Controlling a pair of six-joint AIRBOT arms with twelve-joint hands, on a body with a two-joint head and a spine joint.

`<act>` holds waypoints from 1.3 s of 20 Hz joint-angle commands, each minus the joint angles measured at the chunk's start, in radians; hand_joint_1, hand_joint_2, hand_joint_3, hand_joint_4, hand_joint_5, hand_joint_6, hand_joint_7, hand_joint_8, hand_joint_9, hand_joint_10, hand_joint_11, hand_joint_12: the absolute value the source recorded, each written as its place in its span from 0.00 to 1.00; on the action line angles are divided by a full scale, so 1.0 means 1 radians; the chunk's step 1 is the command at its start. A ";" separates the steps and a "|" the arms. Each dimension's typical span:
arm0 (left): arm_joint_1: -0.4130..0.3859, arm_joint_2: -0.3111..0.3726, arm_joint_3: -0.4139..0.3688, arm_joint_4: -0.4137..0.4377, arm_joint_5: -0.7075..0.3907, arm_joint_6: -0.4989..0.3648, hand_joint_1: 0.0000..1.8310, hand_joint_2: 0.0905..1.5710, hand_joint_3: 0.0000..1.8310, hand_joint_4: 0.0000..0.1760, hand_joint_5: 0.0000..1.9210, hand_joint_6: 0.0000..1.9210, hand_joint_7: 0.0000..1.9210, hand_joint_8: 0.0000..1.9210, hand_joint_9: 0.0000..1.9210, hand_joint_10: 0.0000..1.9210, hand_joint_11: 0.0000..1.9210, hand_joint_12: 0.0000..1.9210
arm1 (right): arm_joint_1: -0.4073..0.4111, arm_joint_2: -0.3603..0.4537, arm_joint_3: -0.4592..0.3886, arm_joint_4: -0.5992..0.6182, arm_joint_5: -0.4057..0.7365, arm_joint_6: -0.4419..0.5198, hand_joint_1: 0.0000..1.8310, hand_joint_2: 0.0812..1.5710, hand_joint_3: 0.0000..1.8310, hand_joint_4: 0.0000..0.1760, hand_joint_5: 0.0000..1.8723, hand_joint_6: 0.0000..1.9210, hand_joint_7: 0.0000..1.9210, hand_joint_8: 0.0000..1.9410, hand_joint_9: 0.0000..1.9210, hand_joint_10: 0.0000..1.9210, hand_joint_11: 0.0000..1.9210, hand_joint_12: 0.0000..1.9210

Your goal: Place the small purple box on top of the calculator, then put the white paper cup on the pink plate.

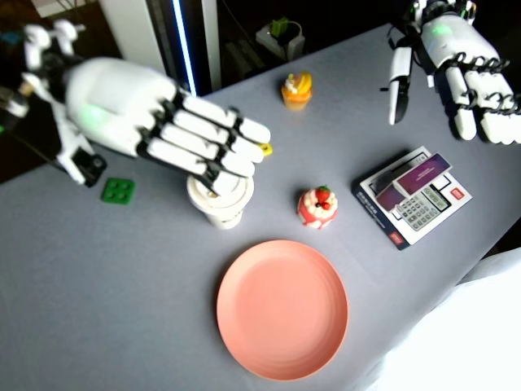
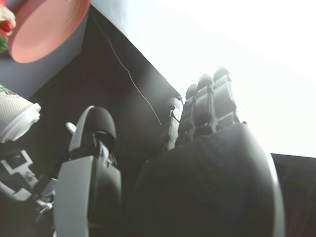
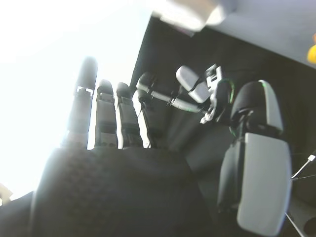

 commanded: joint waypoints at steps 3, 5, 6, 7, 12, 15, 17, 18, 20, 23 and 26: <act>-0.016 0.007 -0.003 0.013 -0.125 -0.001 0.29 0.84 0.00 0.39 0.00 0.00 0.00 0.00 0.00 0.00 0.01 0.01 | 0.062 -0.032 0.033 -0.005 0.032 0.008 0.35 0.57 0.00 0.00 0.00 0.00 0.00 0.00 0.00 0.00 0.00 0.02; -0.013 0.008 -0.004 0.012 -0.127 -0.004 0.31 0.84 0.00 0.33 0.00 0.00 0.00 0.00 0.00 0.00 0.00 0.00 | 0.097 -0.065 0.063 -0.014 -0.031 0.008 0.40 0.59 0.01 0.00 0.00 0.00 0.00 0.00 0.00 0.00 0.00 0.02; -0.012 0.008 -0.004 0.012 -0.129 -0.005 0.31 0.84 0.00 0.33 0.00 0.00 0.00 0.00 0.00 0.00 0.00 0.00 | 0.102 -0.073 0.070 -0.014 -0.040 0.008 0.40 0.59 0.01 0.00 0.00 0.00 0.00 0.00 0.00 0.00 0.00 0.02; -0.010 0.008 -0.004 0.010 -0.132 -0.007 0.31 0.84 0.00 0.36 0.00 0.00 0.00 0.00 0.00 0.00 0.00 0.00 | 0.111 -0.088 0.083 -0.014 -0.060 0.008 0.41 0.59 0.01 0.00 0.00 0.00 0.00 0.00 0.00 0.00 0.00 0.02; -0.002 0.016 -0.011 0.013 -0.148 -0.017 0.32 0.83 0.00 0.39 0.00 0.00 0.00 0.00 0.00 0.00 0.00 0.00 | 0.141 -0.133 0.125 -0.014 -0.138 0.008 0.43 0.59 0.00 0.21 0.00 0.00 0.00 0.00 0.00 0.00 0.00 0.07; 0.003 0.020 -0.018 0.016 -0.162 -0.017 0.33 0.83 0.00 0.48 0.00 0.00 0.00 0.00 0.00 0.00 0.00 0.00 | 0.142 -0.145 0.137 -0.014 -0.162 0.008 0.45 0.59 0.00 0.02 0.00 0.00 0.00 0.00 0.00 0.00 0.00 0.05; 0.005 0.023 -0.021 0.018 -0.165 -0.017 0.33 0.83 0.00 0.44 0.00 0.00 0.00 0.00 0.00 0.00 0.00 0.00 | 0.144 -0.151 0.142 -0.014 -0.175 0.008 0.47 0.60 0.00 0.00 0.00 0.00 0.01 0.00 0.05 0.02 0.00 0.38; 0.006 0.024 -0.022 0.019 -0.165 -0.017 0.34 0.83 0.00 0.51 0.01 0.00 0.00 0.00 0.00 0.00 0.00 0.00 | 0.144 -0.151 0.143 -0.014 -0.177 0.008 0.51 0.62 0.00 0.00 0.07 0.01 0.11 0.03 0.06 0.33 0.00 0.72; 0.010 0.025 -0.022 0.018 -0.167 -0.019 0.34 0.83 0.00 0.51 0.01 0.00 0.00 0.00 0.00 0.00 0.00 0.00 | 0.147 -0.151 0.142 -0.014 -0.176 0.008 0.54 0.64 0.00 0.00 0.16 0.07 0.19 0.16 0.09 0.62 0.04 0.92; 0.019 0.029 -0.022 0.017 -0.172 -0.027 0.35 0.83 0.00 0.45 0.01 0.00 0.00 0.00 0.00 0.00 0.00 0.00 | 0.151 -0.147 0.136 -0.014 -0.152 0.009 0.53 0.67 0.00 0.00 0.10 0.56 0.19 0.63 0.20 0.94 0.25 1.00; 0.023 0.031 -0.022 0.012 -0.174 -0.028 0.35 0.83 0.00 0.46 0.01 0.00 0.00 0.00 0.00 0.00 0.00 0.00 | 0.162 -0.122 0.121 -0.015 -0.089 0.014 0.59 0.68 0.00 0.00 0.10 0.53 0.14 0.60 0.16 0.93 0.18 1.00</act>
